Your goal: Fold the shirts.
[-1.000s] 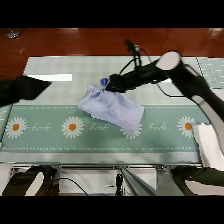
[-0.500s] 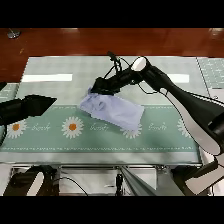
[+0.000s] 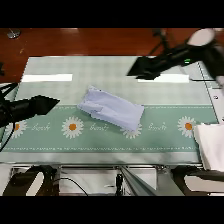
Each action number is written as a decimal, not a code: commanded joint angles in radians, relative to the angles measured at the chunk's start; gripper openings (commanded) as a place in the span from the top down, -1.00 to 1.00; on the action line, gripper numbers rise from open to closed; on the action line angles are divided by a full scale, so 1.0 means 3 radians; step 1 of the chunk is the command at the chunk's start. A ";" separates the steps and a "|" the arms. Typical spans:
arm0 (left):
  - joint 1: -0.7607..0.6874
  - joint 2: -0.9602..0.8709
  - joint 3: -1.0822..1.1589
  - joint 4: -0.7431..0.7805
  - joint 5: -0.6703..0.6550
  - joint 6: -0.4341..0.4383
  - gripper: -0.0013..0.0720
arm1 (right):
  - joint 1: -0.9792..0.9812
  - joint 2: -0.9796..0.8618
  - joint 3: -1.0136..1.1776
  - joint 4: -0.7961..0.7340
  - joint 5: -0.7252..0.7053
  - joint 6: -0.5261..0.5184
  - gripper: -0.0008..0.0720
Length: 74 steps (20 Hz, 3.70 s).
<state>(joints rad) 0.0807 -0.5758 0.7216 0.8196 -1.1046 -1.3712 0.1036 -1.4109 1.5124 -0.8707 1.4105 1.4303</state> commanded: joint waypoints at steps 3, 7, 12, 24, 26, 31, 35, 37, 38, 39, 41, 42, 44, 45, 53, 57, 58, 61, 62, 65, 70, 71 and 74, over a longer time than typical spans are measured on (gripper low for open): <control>0.0000 -0.0151 -0.0015 0.0013 0.0121 0.0008 0.91 | -0.0607 0.1891 -0.1923 -0.1832 -0.0888 0.0853 -0.72; -0.0004 -0.0210 -0.0022 0.0013 0.0131 0.0006 0.91 | -0.0538 0.2457 -0.3499 -0.0735 -0.1896 0.1277 -0.72; -0.0008 -0.0238 -0.0022 0.0011 0.0132 0.0006 0.91 | -0.0123 0.1598 -0.3623 0.0212 -0.2096 0.0632 -0.72; -0.0008 -0.0243 -0.0022 0.0013 0.0132 0.0006 0.91 | 0.0515 -0.0178 -0.2330 0.0671 -0.1703 0.0079 -0.38; -0.0008 -0.0243 -0.0022 0.0013 0.0132 0.0006 0.91 | 0.0612 -0.0322 -0.2120 0.0675 -0.1619 0.0022 0.24; -0.0008 -0.0243 -0.0022 0.0013 0.0131 0.0008 0.91 | 0.0635 -0.0231 -0.1044 0.0436 -0.1040 -0.0178 0.93; -0.0008 -0.0243 -0.0022 0.0013 0.0131 0.0008 0.91 | 0.0617 -0.0167 0.0322 -0.0078 -0.0390 0.0146 0.93; -0.0008 -0.0243 -0.0022 0.0013 0.0130 0.0008 0.91 | 0.0518 -0.0167 0.0937 -0.0254 0.0005 0.0285 0.93; -0.0008 -0.0243 -0.0022 0.0013 0.0130 0.0008 0.90 | 0.0430 -0.0167 0.1217 -0.0387 0.0209 0.0370 0.93; -0.0008 -0.0243 -0.0022 0.0013 0.0130 0.0008 0.91 | 0.0315 -0.0165 0.1459 -0.0524 0.0411 0.0462 0.93; -0.0008 -0.0243 -0.0022 0.0013 0.0130 0.0008 0.90 | 0.0037 -0.0125 0.1745 -0.0595 0.0724 0.0598 0.93; -0.0008 -0.0243 -0.0022 0.0013 0.0130 0.0008 0.90 | -0.0146 -0.0051 0.1780 -0.0610 0.0825 0.0622 0.93; -0.0008 -0.0243 -0.0022 0.0013 0.0130 0.0008 0.91 | -0.0554 0.0108 0.1780 -0.0810 0.1080 0.0743 0.93; -0.0008 -0.0243 -0.0022 0.0013 0.0131 0.0009 0.90 | -0.0782 0.0177 0.1780 -0.0973 0.1274 0.0776 0.93; -0.0008 -0.0243 -0.0022 0.0013 0.0134 0.0033 0.90 | -0.2522 0.1239 0.0622 -0.1334 0.1490 0.0999 0.93; -0.0008 -0.0243 -0.0022 0.0013 0.0238 0.0207 0.90 | -0.3244 0.1822 -0.0113 -0.1506 0.1493 0.0844 0.93; -0.0008 -0.0243 -0.0022 0.0013 0.0268 0.0207 0.90 | -0.3389 0.1938 -0.0216 -0.1704 0.1494 0.0838 0.93; -0.0008 -0.0243 -0.0022 0.0013 0.0308 0.0207 0.90 | -0.3744 0.2338 -0.0539 -0.2719 0.1488 0.0689 0.92; -0.0008 -0.0243 -0.0022 0.0013 0.0315 0.0207 0.90 | -0.3813 0.2459 -0.0679 -0.2865 0.1488 0.0724 0.92; -0.0008 -0.0244 -0.0022 0.0013 0.0381 0.0207 0.90 | -0.3830 0.2689 -0.1081 -0.3017 0.1484 0.0760 -0.13; -0.0008 -0.0292 -0.0020 0.0011 0.0459 0.0420 0.90 | -0.3830 0.2500 -0.1169 -0.2405 0.1176 0.0856 -0.74; -0.0008 -0.0348 -0.0013 0.0010 0.0481 0.0441 0.90 | -0.3829 0.2420 -0.1162 -0.2047 0.1007 0.0890 -0.65; -0.0006 -0.0640 0.0249 -0.0127 0.0459 0.0434 0.90 | -0.3789 0.2079 -0.1152 -0.0155 0.0374 0.0557 0.92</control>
<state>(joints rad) 0.0788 -0.7101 0.7464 0.8185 -0.9703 -1.2583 -1.0409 -0.7177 1.1713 -1.3838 1.6936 1.6676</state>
